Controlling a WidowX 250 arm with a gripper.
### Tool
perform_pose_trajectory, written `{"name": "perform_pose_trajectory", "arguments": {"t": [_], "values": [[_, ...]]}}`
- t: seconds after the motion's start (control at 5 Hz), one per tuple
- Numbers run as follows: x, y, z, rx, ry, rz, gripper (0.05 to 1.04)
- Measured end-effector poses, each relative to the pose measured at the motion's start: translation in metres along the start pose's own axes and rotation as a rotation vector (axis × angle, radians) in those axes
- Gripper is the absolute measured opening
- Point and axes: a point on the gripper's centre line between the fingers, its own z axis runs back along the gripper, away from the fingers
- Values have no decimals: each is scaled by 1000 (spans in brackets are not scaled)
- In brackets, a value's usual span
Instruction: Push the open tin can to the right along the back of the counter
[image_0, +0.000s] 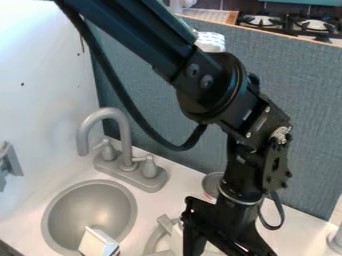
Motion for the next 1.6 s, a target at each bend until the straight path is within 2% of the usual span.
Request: {"name": "perform_pose_trajectory", "arguments": {"t": [0.2, 0.4, 0.6, 0.8, 1.0, 1.4, 1.6], "values": [[-2, 1, -7, 7, 23, 2, 997], [26, 8, -4, -15, -45, 54, 997], [65, 38, -3, -13, -62, 155, 997], [90, 72, 4, 22, -50, 196, 997], [106, 104, 10, 50, -68, 180, 997], [131, 130, -4, 150, -97, 123, 997], [139, 138, -20, 75, -119, 88, 997]]}}
